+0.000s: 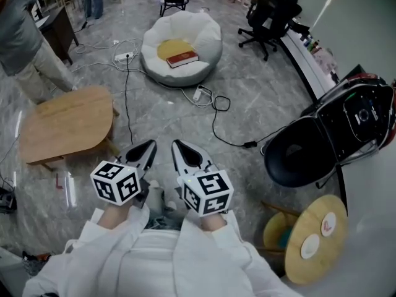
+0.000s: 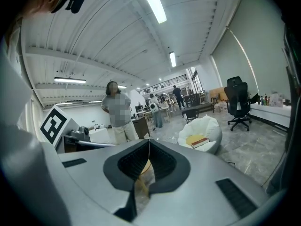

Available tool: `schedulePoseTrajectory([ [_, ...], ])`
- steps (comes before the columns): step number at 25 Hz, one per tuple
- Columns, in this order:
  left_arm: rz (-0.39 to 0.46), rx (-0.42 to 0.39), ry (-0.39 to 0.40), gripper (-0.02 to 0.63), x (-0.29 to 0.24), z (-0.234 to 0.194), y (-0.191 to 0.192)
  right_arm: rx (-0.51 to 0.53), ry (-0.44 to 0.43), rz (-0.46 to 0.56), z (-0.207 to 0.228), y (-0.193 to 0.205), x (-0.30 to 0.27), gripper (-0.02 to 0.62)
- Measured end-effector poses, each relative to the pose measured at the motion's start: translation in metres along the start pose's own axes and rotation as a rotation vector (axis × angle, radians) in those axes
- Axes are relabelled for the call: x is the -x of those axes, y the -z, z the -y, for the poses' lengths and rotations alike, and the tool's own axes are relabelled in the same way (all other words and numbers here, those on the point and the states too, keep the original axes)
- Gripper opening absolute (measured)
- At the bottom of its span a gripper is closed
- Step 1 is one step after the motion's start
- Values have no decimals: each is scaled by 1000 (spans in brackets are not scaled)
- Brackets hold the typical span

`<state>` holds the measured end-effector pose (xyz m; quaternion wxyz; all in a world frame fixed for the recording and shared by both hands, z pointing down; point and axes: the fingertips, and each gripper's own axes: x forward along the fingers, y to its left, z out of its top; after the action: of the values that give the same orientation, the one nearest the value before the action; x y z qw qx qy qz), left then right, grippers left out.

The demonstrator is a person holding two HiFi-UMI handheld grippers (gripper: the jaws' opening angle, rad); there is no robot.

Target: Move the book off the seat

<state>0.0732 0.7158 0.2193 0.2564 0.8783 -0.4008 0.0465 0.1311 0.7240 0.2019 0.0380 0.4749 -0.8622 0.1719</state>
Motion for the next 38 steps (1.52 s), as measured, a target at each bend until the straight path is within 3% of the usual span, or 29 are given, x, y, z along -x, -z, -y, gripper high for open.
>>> schedulePoseTrajectory([
  [9,6,-6,2,6,-57,-43,-35,-15,18,5,45,-20,-63,12],
  [25,-11,-31,67,6,-193,-192,-168,-10,70,45,134,-109,-270,12],
  [38,-62,9,49,6,-287,-263,-197,-61,89,3,204,-124,-366,12],
])
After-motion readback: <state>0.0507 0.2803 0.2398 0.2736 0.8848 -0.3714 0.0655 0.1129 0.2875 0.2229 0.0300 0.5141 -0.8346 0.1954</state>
